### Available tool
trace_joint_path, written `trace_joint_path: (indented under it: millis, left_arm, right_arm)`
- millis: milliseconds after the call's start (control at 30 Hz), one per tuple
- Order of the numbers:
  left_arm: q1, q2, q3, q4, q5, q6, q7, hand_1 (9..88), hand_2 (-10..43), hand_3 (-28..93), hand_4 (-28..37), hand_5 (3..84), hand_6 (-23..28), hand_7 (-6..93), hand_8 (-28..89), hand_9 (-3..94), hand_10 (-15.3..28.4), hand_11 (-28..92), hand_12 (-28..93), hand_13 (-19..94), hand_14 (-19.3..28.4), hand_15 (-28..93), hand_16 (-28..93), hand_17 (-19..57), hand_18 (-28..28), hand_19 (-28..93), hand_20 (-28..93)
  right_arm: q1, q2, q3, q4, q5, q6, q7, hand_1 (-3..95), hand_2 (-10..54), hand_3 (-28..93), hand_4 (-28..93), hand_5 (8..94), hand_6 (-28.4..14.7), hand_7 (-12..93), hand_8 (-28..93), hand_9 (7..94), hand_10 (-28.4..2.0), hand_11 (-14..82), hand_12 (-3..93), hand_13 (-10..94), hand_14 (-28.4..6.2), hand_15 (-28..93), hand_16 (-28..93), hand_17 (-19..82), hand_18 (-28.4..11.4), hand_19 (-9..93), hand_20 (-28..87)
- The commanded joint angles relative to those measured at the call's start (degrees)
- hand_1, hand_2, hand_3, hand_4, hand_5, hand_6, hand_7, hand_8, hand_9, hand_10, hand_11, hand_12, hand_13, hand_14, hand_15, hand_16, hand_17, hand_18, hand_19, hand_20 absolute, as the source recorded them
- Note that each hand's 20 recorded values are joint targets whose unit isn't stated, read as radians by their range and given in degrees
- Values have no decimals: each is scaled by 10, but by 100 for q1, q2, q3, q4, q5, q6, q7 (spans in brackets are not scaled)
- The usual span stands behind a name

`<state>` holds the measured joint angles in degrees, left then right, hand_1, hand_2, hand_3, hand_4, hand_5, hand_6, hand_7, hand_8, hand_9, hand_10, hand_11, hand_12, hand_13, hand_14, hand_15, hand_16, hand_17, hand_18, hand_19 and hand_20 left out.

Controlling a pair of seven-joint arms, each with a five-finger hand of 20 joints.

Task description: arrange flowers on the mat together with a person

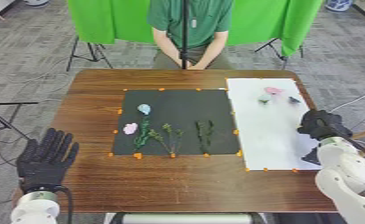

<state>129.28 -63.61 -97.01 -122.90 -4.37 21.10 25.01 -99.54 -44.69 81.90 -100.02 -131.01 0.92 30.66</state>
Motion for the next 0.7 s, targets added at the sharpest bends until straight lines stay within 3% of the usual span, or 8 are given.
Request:
trace_joint_path:
  millis: [33,200,367,700]
  left_arm:
    - [44,-54,3,31,-24,57,-34,290,170,760,-283,523,85,181,-116,464,142,249,72,347,165,406,-103,-65,163,445,111]
    - [66,-28,-2,13,-61,44,12,290,170,760,-283,523,85,182,-116,464,142,249,72,347,165,405,-103,-65,163,445,111]
    - [68,-8,-10,9,-45,59,26,291,170,760,-283,523,86,181,-116,464,142,249,72,347,165,406,-103,-65,163,445,111]
    - [2,9,52,40,-34,17,-9,291,170,760,-283,522,86,180,-116,463,142,249,72,346,166,407,-103,-65,163,445,111]
  right_arm:
    - [-234,62,-295,-139,-230,488,-251,582,-45,602,-283,654,51,439,-90,771,-55,84,312,548,-75,198,249,160,-161,420,159]
    - [22,146,-481,-707,-120,700,-514,578,-48,613,-283,661,51,443,-88,779,-58,77,321,554,-74,199,252,162,-162,420,161]
    - [898,71,-1202,-1183,674,852,-1041,569,-54,630,-283,663,50,446,-83,780,-59,76,322,556,-78,200,253,163,-164,422,163]
    - [3219,-850,-3474,-550,1072,572,-1840,565,-56,629,-283,662,50,447,-82,757,-63,85,301,551,-78,194,252,163,-164,423,162]
